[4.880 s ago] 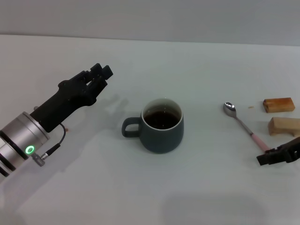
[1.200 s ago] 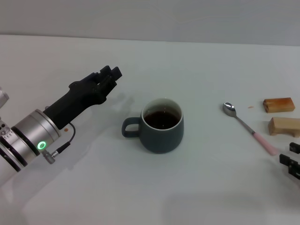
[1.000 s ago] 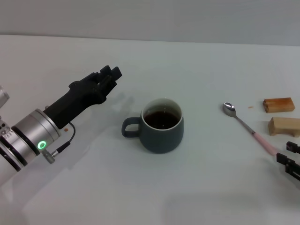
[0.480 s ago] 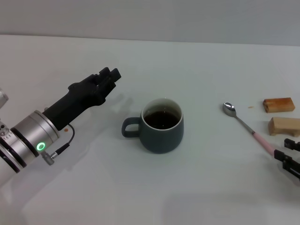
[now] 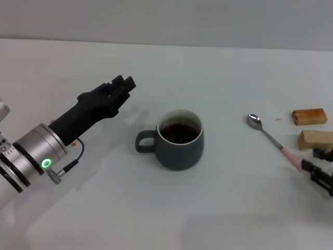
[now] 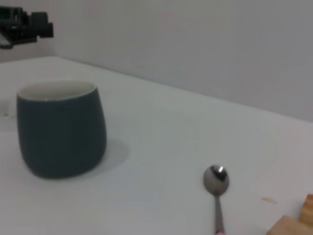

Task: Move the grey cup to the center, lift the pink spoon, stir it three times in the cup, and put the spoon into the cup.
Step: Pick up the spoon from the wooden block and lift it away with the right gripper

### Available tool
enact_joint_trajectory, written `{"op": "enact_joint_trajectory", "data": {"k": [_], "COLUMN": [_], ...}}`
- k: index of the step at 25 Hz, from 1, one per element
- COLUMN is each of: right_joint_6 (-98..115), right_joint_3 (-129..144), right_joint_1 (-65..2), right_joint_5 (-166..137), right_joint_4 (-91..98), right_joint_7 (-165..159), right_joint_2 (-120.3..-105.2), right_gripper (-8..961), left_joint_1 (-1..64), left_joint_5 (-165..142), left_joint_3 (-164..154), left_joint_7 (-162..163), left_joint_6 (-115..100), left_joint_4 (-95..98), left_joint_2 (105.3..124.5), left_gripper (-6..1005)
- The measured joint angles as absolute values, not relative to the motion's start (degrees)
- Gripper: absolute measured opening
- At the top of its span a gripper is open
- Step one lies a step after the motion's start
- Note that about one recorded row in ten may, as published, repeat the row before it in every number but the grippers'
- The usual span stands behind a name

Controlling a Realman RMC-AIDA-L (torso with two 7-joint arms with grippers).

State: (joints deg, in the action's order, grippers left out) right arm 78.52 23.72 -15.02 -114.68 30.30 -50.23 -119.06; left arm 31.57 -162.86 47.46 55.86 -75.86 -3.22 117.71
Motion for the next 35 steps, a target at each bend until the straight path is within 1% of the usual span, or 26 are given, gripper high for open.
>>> {"op": "enact_joint_trajectory", "data": {"k": [5,10,17,28,35], "right_joint_6": [80.5,80.2,79.8,79.1,79.6], "right_joint_3": [23.8,24.4,24.9,26.9,27.1], "right_joint_1": [-14.7,-16.1,-18.7,-21.4,-20.7], "right_joint_5": [-112.0,-112.2,-113.7,-121.8,-122.9], "right_joint_4": [31.1,32.1,33.9,36.7,37.6], "right_joint_7": [-52.1,-54.7,-60.2,-68.5,-69.0], "right_joint_2": [-118.7,-118.61,-118.59,-118.58,-118.68], "right_gripper": [355,355,354,353,352], "left_joint_1": [31.4,30.2,29.3,27.8,25.6], "left_joint_5": [-162.9,-162.6,-162.3,-162.1,-162.1], "left_joint_3": [47.4,47.8,49.2,56.1,58.2], "left_joint_7": [55.7,51.7,49.3,46.9,46.0], "left_joint_6": [-76.0,-75.7,-78.1,-78.2,-79.8], "left_joint_4": [-4.0,-3.7,-4.6,-4.6,-5.3], "left_joint_2": [117.65,117.6,116.54,116.51,116.62], "left_gripper": [321,321,320,320,320]}}
